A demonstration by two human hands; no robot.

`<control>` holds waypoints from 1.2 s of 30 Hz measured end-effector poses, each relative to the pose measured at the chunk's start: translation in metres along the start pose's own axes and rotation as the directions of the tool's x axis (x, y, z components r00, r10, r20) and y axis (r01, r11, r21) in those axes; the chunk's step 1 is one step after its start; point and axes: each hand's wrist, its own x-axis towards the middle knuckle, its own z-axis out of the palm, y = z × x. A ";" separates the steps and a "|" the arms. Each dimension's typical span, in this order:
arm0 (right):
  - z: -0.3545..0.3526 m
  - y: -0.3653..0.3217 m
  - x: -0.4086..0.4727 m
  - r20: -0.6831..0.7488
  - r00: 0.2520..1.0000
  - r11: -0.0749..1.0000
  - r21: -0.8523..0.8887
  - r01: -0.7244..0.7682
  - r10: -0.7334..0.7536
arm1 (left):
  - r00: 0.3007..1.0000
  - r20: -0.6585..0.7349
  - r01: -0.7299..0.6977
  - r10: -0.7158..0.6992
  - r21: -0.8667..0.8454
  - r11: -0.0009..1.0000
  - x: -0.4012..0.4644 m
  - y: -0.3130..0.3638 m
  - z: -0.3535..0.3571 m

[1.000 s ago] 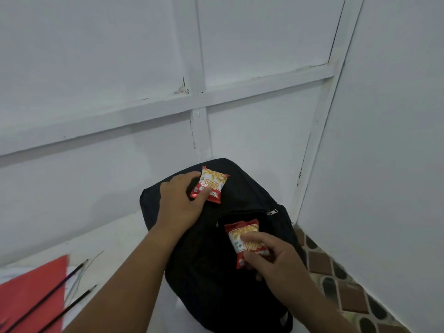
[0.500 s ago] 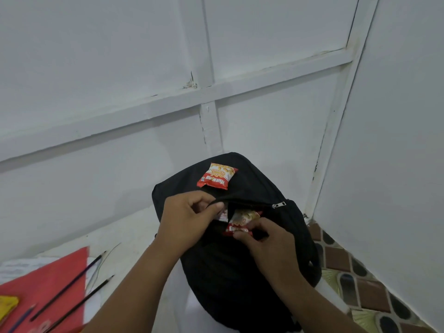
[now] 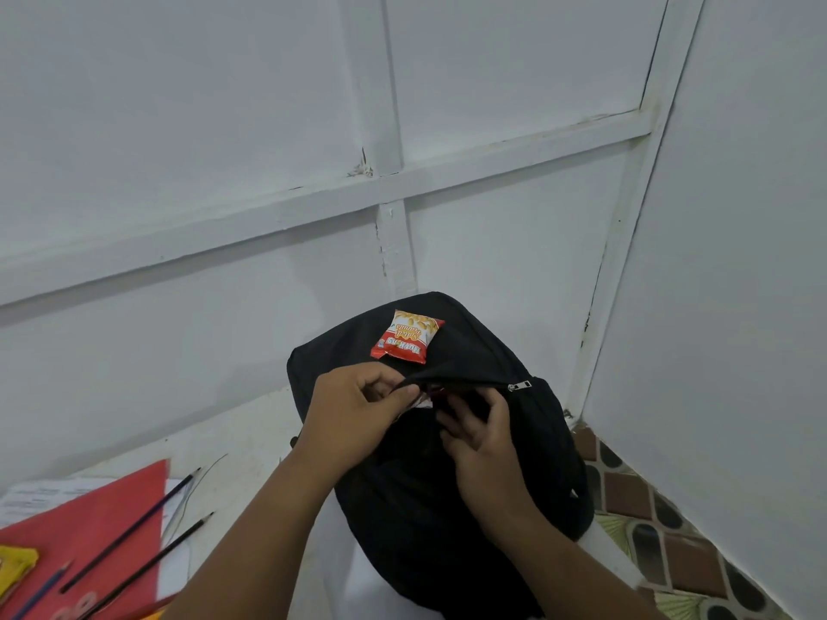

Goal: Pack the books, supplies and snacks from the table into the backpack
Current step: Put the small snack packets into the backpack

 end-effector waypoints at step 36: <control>-0.033 -0.066 -0.014 0.118 0.930 0.916 -0.170 0.363 -0.347 | 0.992 -0.092 0.073 -0.082 -0.099 0.992 -0.006 -0.001 0.001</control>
